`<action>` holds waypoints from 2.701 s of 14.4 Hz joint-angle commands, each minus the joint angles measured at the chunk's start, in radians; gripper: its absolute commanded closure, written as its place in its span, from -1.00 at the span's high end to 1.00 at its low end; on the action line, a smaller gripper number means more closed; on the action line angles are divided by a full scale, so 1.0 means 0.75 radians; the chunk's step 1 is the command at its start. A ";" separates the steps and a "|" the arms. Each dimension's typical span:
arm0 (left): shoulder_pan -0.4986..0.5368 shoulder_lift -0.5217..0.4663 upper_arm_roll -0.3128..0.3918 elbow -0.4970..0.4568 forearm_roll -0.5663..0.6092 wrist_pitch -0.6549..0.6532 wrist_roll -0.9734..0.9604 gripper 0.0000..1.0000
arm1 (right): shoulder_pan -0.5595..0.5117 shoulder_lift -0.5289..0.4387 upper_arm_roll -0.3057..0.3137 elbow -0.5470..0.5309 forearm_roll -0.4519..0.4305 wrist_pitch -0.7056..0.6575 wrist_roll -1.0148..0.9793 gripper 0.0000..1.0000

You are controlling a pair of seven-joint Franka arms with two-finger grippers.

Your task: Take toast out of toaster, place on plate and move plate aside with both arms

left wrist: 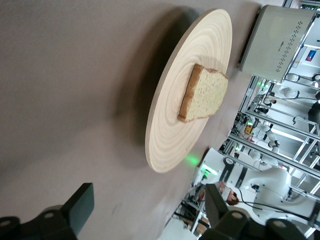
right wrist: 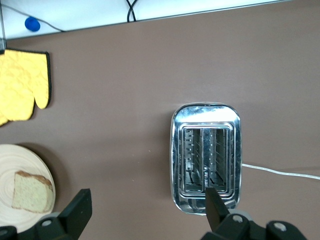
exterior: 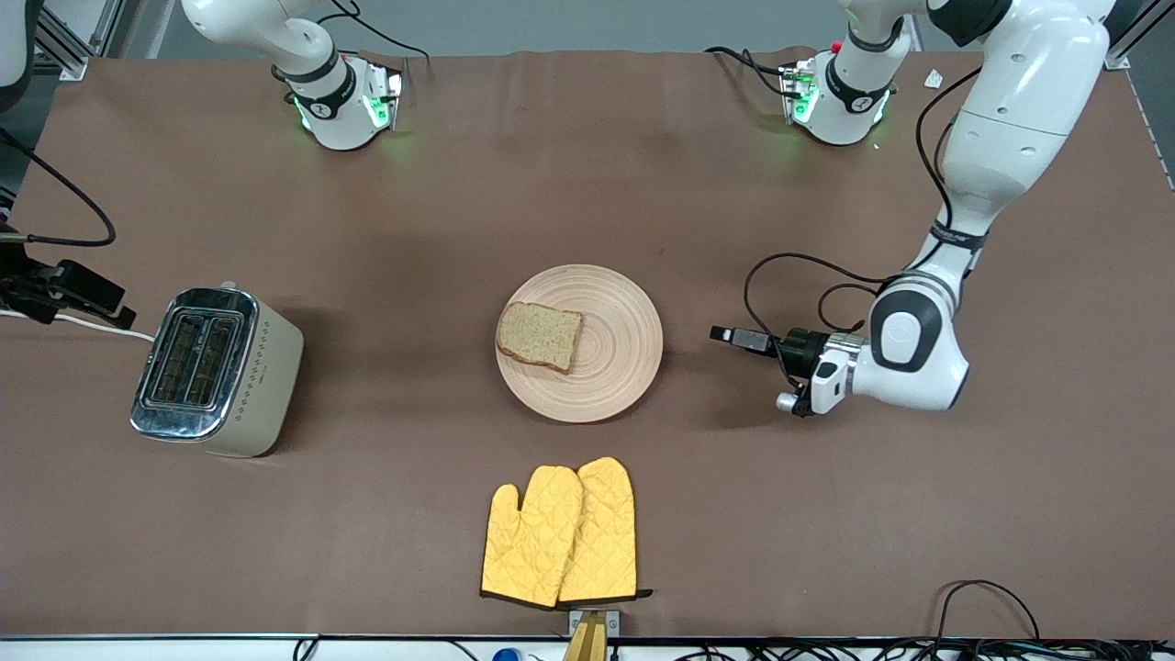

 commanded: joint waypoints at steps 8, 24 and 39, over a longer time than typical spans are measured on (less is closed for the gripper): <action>-0.065 0.093 -0.033 -0.097 -0.357 0.194 0.606 0.45 | -0.826 -0.237 0.954 -0.120 -0.265 -0.137 -0.027 1.00; -0.158 0.142 -0.031 -0.089 -0.534 0.267 0.713 -0.20 | -0.837 -0.358 0.981 -0.222 -0.327 -0.137 -0.025 1.00; -0.158 0.138 -0.031 -0.085 -0.532 0.277 0.703 -0.85 | -0.839 -0.335 0.992 -0.155 -0.321 -0.129 -0.046 1.00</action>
